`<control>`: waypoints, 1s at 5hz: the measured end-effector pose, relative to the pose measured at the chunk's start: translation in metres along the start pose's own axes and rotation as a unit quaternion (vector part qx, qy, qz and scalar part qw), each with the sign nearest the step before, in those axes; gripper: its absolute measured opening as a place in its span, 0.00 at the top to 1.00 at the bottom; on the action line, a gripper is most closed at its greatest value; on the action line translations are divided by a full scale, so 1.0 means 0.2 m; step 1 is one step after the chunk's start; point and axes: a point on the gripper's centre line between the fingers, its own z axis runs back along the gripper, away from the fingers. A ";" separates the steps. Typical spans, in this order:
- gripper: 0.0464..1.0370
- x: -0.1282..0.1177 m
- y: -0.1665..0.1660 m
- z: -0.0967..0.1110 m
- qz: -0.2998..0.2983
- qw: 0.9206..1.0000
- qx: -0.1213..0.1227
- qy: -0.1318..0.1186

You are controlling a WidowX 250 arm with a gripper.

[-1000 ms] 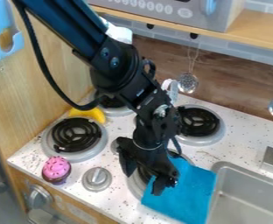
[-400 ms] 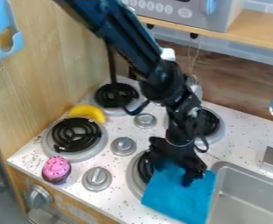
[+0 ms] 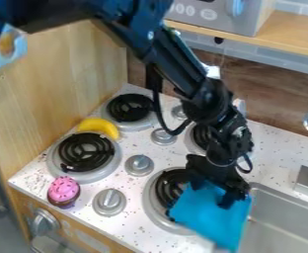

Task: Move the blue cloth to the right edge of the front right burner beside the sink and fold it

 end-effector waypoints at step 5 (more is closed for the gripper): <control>0.04 0.40 0.07 -0.14 0.061 0.991 0.038 -0.116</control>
